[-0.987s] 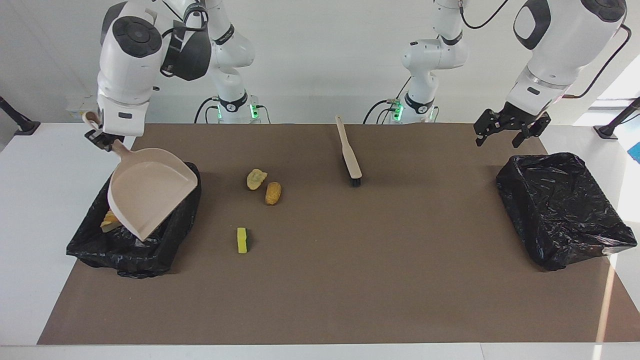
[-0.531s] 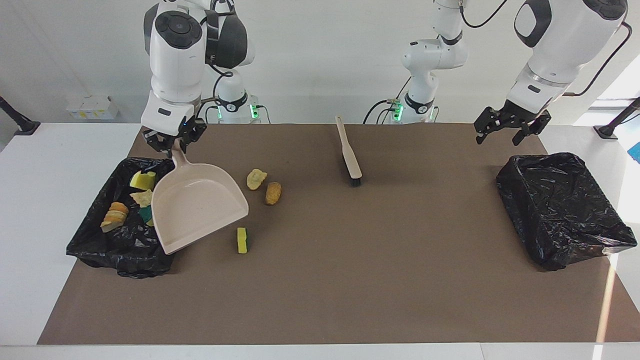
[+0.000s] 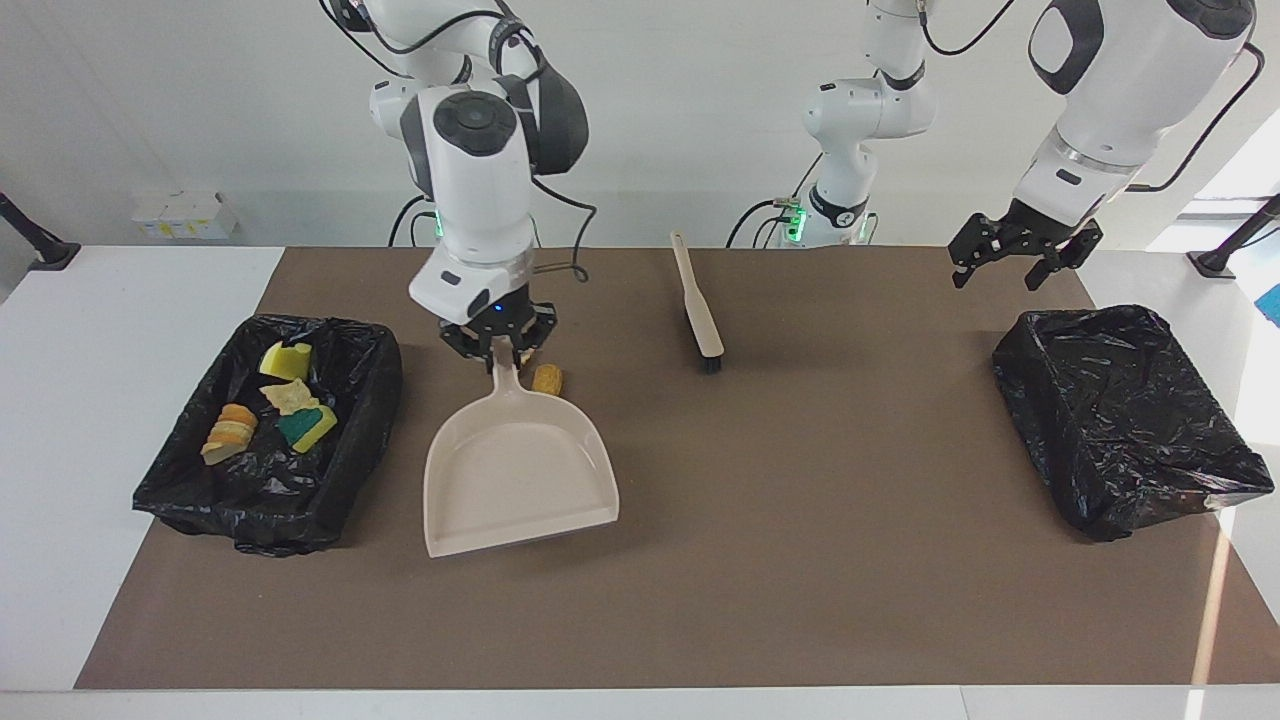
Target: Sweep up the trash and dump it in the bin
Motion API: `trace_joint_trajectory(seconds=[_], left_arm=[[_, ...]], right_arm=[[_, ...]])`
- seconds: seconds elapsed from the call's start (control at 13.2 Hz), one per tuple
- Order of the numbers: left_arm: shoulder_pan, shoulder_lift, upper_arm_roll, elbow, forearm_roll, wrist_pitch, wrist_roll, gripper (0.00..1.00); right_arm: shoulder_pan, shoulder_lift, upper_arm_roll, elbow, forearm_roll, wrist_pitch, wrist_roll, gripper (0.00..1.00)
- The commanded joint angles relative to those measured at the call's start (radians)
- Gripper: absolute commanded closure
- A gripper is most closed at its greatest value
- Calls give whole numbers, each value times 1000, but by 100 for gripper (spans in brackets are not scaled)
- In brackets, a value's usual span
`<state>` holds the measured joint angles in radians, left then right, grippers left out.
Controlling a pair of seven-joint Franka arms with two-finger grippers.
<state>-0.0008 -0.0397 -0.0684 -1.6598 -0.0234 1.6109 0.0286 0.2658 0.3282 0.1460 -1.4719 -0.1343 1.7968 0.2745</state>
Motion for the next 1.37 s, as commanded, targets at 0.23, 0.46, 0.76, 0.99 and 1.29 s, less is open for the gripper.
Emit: trace_joint_trajectory(seconds=[0.23, 0.46, 0.76, 0.99, 1.29], left_arm=[[-62, -9, 44, 2, 16, -6, -7, 0], [-123, -15, 123, -6, 16, 4, 39, 0], [-113, -17, 122, -2, 14, 6, 36, 0], [-107, -17, 122, -2, 14, 6, 36, 0], [-107, -17, 122, -2, 14, 6, 36, 0]], right_arm=[[162, 185, -2, 108, 19, 119, 322, 100], [219, 218, -2, 110, 24, 168, 472, 100], [251, 270, 10, 128, 51, 248, 459, 100], [253, 270, 14, 122, 125, 274, 428, 100], [257, 267, 15, 117, 133, 277, 401, 100]])
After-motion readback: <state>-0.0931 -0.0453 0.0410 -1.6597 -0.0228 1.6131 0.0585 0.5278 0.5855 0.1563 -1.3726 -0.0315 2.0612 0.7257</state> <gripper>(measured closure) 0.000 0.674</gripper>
